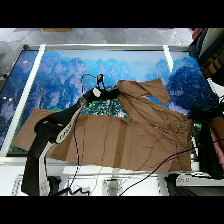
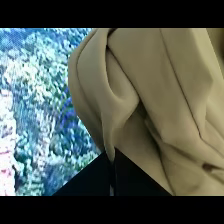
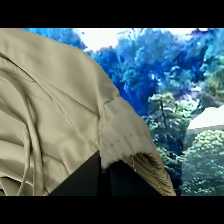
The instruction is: Fold the clothes and pants, and hang the long-sleeved shirts on hangers.
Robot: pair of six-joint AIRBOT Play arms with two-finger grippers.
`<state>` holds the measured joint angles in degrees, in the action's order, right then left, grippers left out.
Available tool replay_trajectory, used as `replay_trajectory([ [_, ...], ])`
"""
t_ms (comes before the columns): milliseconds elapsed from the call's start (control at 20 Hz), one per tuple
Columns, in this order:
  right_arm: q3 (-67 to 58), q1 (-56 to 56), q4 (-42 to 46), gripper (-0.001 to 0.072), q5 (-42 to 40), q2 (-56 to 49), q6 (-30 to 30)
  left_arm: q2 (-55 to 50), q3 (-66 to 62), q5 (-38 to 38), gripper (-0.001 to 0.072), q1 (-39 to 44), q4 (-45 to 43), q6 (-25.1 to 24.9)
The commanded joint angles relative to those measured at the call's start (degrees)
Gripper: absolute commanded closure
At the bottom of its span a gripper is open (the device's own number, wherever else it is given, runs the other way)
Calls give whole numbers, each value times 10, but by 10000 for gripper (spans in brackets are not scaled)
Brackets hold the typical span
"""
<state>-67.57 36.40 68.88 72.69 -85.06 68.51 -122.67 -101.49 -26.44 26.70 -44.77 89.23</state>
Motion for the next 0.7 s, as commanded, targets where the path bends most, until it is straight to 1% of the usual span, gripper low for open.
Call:
replay_trajectory([
  [0,0,0,0,679,2,0,0,16,-1,31,696,-3,2,-9],
  [150,0,0,-1,679,2,0,0,70,-1,31,697,-12,-20,-111],
  [250,0,0,-1,679,0,0,0,125,-1,20,697,-13,-64,-161],
  [350,0,0,-1,679,0,0,0,180,-1,-34,697,0,-91,-213],
  [450,0,0,-1,679,0,0,0,215,-1,-115,697,29,-92,-263],
  [550,0,0,-1,679,3,0,0,231,-1,-179,697,79,-92,-310],
  [650,0,0,-1,679,6,0,0,233,-1,-204,696,149,-92,-350],
])
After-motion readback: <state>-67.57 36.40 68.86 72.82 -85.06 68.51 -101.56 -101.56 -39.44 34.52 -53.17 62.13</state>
